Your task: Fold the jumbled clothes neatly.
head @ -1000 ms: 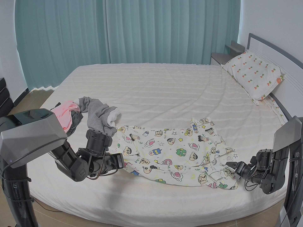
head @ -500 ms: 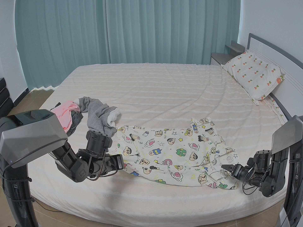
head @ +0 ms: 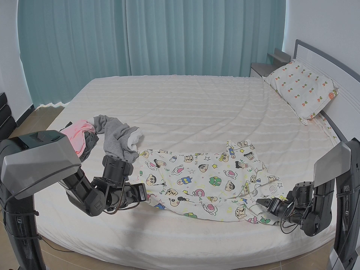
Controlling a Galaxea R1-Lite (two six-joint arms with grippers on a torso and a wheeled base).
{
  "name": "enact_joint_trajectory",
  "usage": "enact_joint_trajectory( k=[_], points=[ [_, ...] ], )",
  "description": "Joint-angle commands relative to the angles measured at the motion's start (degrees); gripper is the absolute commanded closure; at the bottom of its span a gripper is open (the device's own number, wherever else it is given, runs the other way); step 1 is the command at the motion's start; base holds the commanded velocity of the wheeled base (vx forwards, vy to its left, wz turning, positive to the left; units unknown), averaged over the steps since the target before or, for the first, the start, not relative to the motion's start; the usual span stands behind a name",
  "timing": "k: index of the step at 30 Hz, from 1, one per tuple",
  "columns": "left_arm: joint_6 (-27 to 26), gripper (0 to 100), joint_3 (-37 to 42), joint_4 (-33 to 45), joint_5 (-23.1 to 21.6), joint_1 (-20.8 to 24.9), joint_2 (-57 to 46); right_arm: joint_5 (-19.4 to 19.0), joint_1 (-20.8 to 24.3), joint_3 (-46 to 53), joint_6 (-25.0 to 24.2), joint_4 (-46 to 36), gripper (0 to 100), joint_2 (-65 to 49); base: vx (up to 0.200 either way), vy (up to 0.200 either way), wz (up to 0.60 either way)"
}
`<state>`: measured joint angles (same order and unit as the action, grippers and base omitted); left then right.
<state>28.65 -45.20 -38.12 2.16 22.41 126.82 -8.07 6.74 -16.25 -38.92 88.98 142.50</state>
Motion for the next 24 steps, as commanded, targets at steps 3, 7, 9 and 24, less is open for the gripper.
enact_joint_trajectory(
  k=[3,7,9,24],
  points=[
    [0.0,100,0.0,0.0,0.1,-0.2,0.2,0.6,0.5,-3.7,0.0,0.5,0,2.9,0.000,0.000,0.00],
    [0.0,100,0.0,0.0,0.1,-0.2,0.1,0.7,0.9,-5.6,-0.2,0.5,0,3.1,0.000,0.000,0.00],
    [0.0,100,0.0,0.0,0.1,-0.2,0.1,0.7,0.9,-5.7,-0.2,0.5,0,3.1,0.000,0.000,0.00],
    [-0.1,100,0.7,0.0,2.1,0.1,-0.4,5.1,-0.9,-3.8,-2.8,0.5,100,-5.5,0.000,0.000,0.00]
  ],
)
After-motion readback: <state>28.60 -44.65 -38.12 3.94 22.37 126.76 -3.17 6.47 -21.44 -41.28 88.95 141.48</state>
